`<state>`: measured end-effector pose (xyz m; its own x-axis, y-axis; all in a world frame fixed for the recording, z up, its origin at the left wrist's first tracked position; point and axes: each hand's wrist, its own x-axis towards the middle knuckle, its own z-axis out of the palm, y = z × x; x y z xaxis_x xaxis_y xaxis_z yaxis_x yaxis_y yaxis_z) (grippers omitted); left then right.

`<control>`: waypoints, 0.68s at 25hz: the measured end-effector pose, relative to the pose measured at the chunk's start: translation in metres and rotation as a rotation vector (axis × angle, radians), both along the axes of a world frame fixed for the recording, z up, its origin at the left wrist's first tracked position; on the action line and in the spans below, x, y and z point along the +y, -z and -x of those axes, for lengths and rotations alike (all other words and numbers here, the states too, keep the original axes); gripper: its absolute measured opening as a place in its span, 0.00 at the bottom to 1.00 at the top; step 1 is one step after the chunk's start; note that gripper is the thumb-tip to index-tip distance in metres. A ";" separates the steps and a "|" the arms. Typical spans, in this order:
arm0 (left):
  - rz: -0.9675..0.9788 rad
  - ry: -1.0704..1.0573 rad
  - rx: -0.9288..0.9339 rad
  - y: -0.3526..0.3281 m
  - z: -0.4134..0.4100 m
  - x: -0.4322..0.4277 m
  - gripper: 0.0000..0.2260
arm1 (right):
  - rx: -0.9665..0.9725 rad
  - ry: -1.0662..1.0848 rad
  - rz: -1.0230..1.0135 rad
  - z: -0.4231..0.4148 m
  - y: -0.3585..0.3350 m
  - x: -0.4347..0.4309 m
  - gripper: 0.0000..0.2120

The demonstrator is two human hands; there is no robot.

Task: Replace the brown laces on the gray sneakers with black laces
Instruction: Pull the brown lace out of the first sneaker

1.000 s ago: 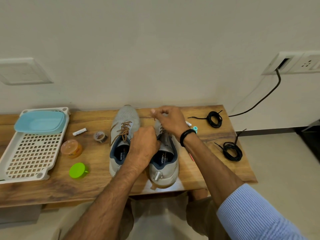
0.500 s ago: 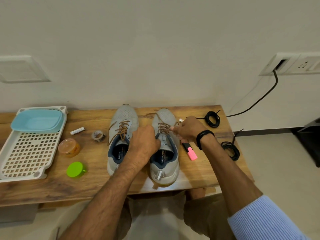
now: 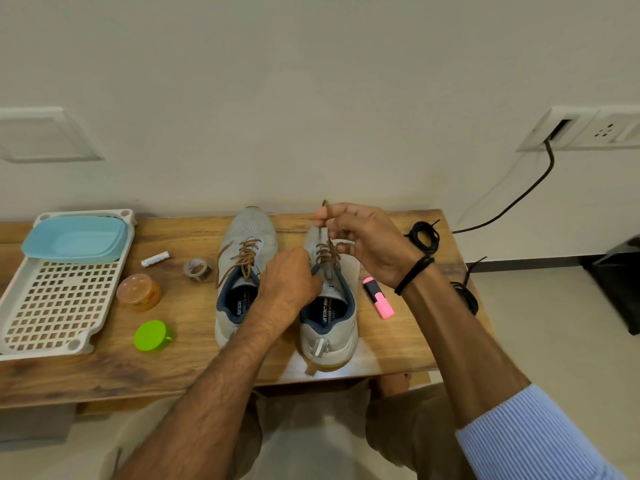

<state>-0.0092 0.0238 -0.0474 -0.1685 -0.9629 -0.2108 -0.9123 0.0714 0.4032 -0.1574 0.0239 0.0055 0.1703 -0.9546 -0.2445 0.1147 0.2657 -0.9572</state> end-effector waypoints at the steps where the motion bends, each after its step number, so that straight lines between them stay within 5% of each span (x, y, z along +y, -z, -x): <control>1: -0.001 0.000 0.032 0.000 -0.001 0.001 0.07 | -0.026 -0.187 0.064 0.006 -0.005 0.005 0.13; 3: -0.005 0.002 0.149 0.000 -0.002 0.003 0.04 | -0.026 -0.543 0.134 0.016 -0.013 0.016 0.17; 5: -0.012 0.004 0.169 -0.001 -0.003 0.004 0.04 | 0.068 -0.625 0.141 0.025 -0.012 0.021 0.18; 7: 0.003 0.000 0.061 0.000 -0.002 0.001 0.04 | 0.322 -0.349 0.130 0.030 0.000 0.015 0.15; 10: -0.007 0.008 0.001 0.003 0.000 -0.003 0.09 | 0.991 0.070 0.045 0.036 0.025 0.000 0.07; 13: -0.007 0.009 -0.015 0.006 0.001 -0.005 0.10 | 0.959 0.007 -0.174 0.025 0.035 -0.003 0.12; 17: 0.025 0.020 -0.012 0.005 0.001 -0.004 0.08 | 1.014 -0.027 -0.160 0.005 0.038 -0.007 0.16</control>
